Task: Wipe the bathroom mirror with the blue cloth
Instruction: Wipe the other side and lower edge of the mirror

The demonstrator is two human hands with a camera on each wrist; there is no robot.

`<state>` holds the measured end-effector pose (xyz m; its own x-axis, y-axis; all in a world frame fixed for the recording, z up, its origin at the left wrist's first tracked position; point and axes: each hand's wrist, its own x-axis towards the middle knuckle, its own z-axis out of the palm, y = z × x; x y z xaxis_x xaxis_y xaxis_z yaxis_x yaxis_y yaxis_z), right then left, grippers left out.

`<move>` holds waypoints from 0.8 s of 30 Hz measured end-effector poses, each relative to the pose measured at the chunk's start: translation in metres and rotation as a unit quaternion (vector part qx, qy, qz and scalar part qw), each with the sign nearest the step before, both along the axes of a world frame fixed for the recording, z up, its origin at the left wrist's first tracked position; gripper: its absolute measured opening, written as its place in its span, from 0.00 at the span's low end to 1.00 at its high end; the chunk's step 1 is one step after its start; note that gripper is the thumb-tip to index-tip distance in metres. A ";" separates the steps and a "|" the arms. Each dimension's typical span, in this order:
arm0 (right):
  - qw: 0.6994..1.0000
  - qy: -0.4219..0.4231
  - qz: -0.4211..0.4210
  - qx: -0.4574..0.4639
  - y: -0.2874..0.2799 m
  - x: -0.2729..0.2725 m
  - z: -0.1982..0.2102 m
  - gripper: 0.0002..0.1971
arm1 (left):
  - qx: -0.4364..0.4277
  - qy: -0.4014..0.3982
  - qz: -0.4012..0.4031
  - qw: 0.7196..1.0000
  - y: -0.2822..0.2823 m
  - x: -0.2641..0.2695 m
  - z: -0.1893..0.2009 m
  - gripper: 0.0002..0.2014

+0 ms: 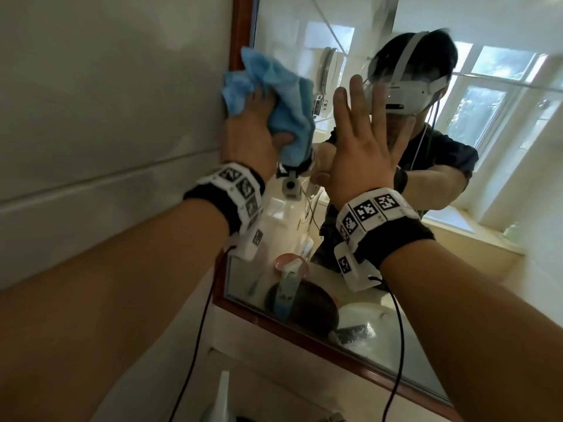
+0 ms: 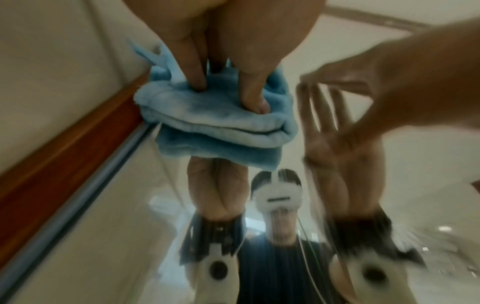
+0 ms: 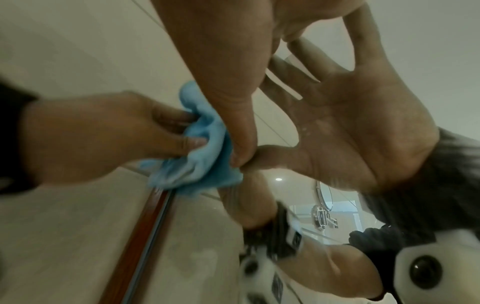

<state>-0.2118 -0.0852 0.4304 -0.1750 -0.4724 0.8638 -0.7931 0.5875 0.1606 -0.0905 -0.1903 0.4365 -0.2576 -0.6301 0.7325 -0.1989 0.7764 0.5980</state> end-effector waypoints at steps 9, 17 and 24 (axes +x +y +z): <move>1.000 0.006 0.013 -0.017 -0.001 -0.007 -0.006 0.42 | -0.013 -0.046 -0.003 0.999 -0.010 0.009 -0.038 0.31; 1.000 -0.009 0.008 -0.001 0.004 -0.003 -0.025 0.46 | 0.009 -0.112 0.028 0.993 -0.013 0.010 -0.125 0.24; 0.999 -0.035 -0.012 0.006 0.013 0.002 -0.063 0.55 | 0.055 -0.129 0.047 0.989 -0.001 0.011 -0.173 0.22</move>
